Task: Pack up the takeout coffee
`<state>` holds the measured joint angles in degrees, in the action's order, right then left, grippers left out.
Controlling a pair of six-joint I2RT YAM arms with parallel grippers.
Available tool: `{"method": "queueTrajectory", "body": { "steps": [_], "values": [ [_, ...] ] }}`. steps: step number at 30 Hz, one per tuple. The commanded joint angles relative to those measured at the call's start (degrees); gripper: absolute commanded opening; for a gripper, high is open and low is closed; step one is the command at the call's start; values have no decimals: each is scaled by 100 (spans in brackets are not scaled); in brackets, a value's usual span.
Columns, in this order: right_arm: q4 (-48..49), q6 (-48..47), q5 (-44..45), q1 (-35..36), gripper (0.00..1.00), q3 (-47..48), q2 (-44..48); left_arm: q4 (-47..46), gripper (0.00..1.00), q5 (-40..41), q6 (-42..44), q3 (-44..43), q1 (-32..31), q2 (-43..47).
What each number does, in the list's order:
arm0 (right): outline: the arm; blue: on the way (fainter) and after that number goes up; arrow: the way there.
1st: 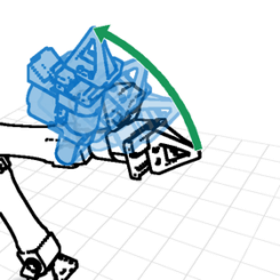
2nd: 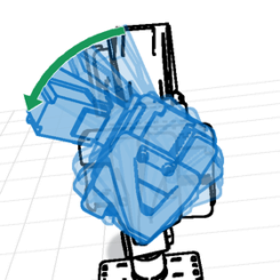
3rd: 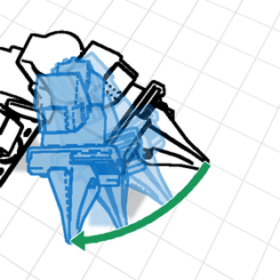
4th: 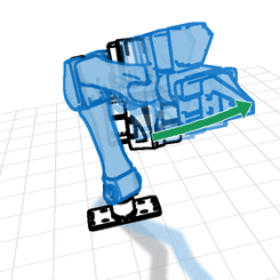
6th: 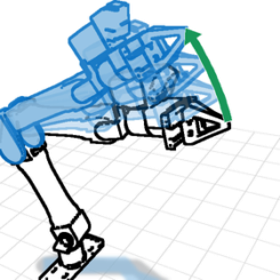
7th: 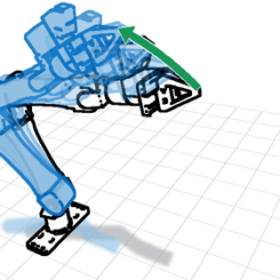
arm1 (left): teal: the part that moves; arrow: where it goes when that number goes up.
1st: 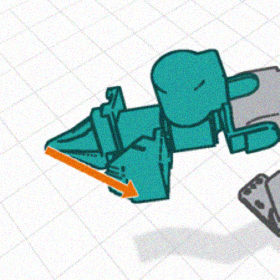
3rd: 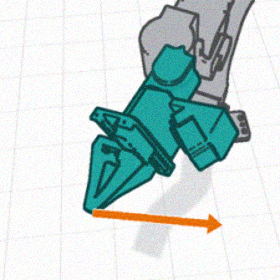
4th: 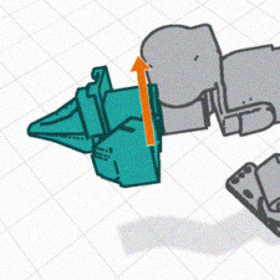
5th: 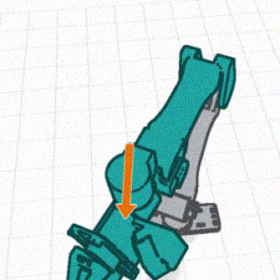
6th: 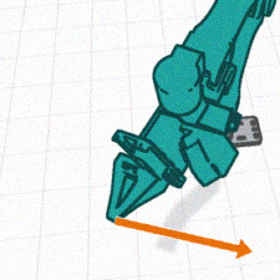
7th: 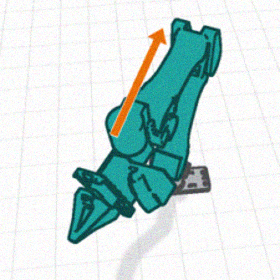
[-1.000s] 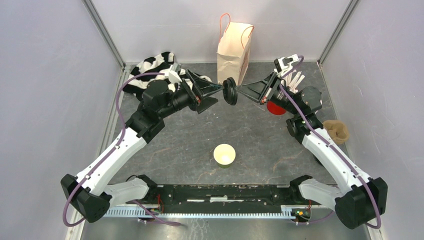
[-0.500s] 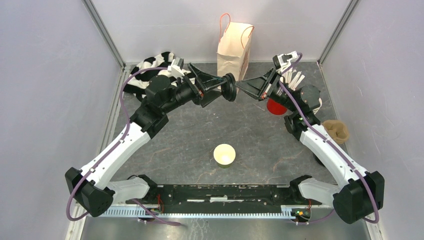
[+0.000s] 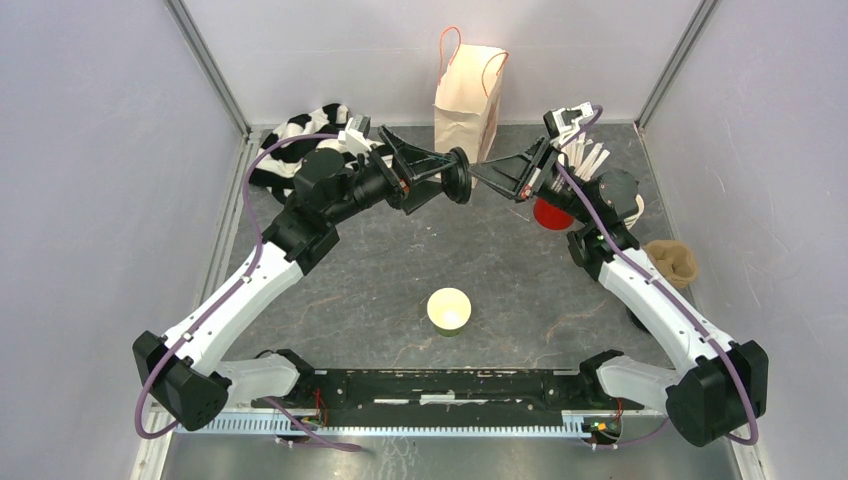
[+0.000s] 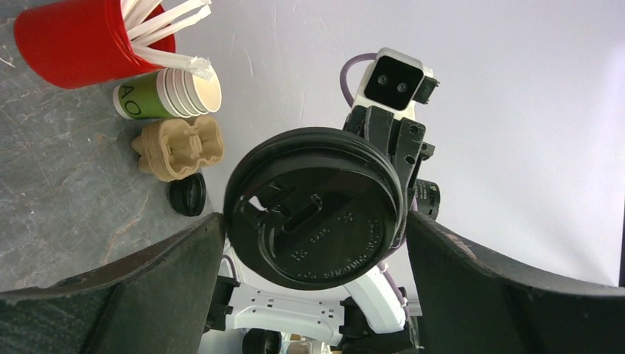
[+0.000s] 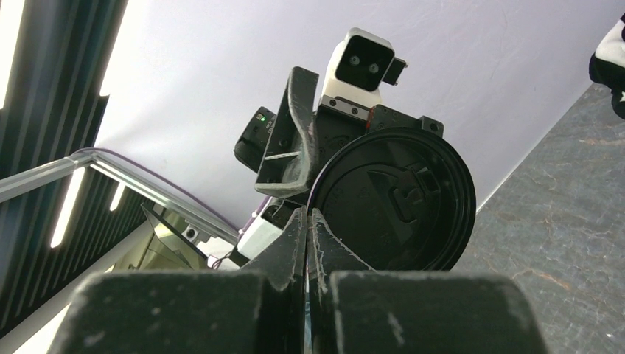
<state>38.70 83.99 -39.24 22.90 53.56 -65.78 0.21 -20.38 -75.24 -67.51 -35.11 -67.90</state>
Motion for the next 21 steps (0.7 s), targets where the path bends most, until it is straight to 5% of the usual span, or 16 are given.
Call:
{"method": "queueTrajectory", "body": {
  "steps": [1, 21],
  "values": [
    [121, -188, -110, 69, 0, 131, -23, -285, 97, -250, -231, -237, 13, -69],
    [-247, -521, -101, 108, 0, 197, 3, -71, 91, -215, -145, -340, 13, -110]
  ]
}}
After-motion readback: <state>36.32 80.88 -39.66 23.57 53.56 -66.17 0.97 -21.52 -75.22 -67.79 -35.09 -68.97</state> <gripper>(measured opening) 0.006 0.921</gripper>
